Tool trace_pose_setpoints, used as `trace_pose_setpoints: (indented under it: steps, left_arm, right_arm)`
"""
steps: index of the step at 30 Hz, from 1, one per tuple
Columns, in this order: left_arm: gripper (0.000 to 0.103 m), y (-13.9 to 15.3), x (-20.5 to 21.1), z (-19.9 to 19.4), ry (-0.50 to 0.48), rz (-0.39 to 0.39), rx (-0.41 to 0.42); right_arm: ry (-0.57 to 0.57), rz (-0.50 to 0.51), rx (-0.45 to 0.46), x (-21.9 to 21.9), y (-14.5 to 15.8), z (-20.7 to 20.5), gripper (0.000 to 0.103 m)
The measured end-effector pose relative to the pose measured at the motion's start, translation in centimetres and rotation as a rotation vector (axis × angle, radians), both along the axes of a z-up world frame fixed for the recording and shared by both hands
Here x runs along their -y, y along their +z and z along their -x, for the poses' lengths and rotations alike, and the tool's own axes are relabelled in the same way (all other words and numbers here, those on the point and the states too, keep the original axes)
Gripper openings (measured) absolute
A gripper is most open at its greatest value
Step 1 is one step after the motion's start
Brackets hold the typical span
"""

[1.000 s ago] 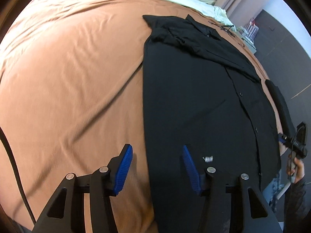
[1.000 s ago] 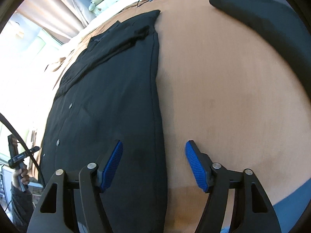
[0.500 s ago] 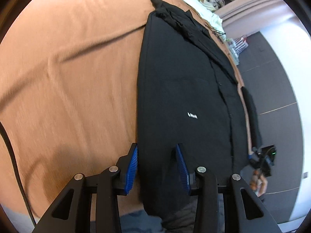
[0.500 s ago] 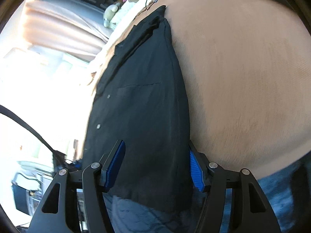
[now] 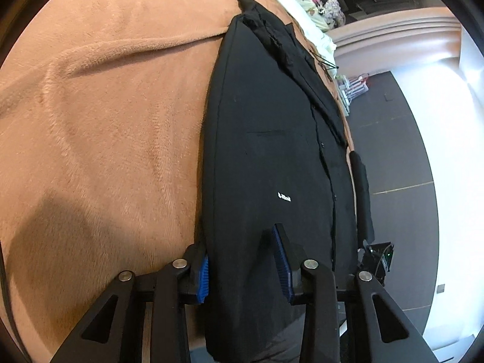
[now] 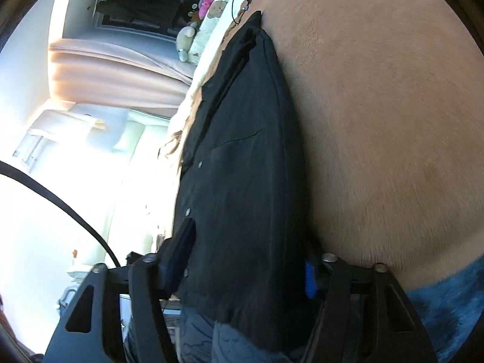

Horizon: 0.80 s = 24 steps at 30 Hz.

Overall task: Fold large clothes
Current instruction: 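Grasp the hem with both tools and lift it toward the collar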

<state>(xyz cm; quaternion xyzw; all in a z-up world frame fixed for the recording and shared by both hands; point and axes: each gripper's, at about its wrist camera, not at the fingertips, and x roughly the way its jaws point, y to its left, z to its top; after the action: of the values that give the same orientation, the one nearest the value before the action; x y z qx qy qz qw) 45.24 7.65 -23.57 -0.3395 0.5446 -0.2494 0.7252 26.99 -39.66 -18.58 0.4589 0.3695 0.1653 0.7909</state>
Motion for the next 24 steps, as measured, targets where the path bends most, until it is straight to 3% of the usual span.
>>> trace_pose_setpoints:
  steps: [2,4,6,8,11,24]
  left_arm:
    - [0.035,0.0,0.0,0.3,-0.003,-0.006,0.003]
    - [0.032,0.1,0.2,1.1,-0.024,-0.015,0.0]
    - [0.013,0.0,0.6,1.5,-0.04,-0.04,-0.008]
    - [0.005,-0.1,0.4,1.7,-0.029,-0.045,-0.007]
    - [0.002,0.8,0.3,2.0,-0.002,-0.044,0.022]
    - [0.001,5.9,-2.4,7.0,0.077,0.016,0.155]
  right_arm:
    - [-0.006,0.04,-0.048,-0.6,-0.2,-0.4,0.032]
    - [-0.004,0.052,-0.064,-0.7,0.2,0.1,0.029]
    - [0.008,0.057,-0.07,-0.9,0.9,0.3,0.022]
    - [0.015,0.073,-0.073,-1.2,1.1,0.0,0.007]
    - [0.01,0.114,-0.053,-1.8,2.7,0.0,0.002]
    - [0.055,0.19,0.108,-6.3,10.9,3.6,0.0]
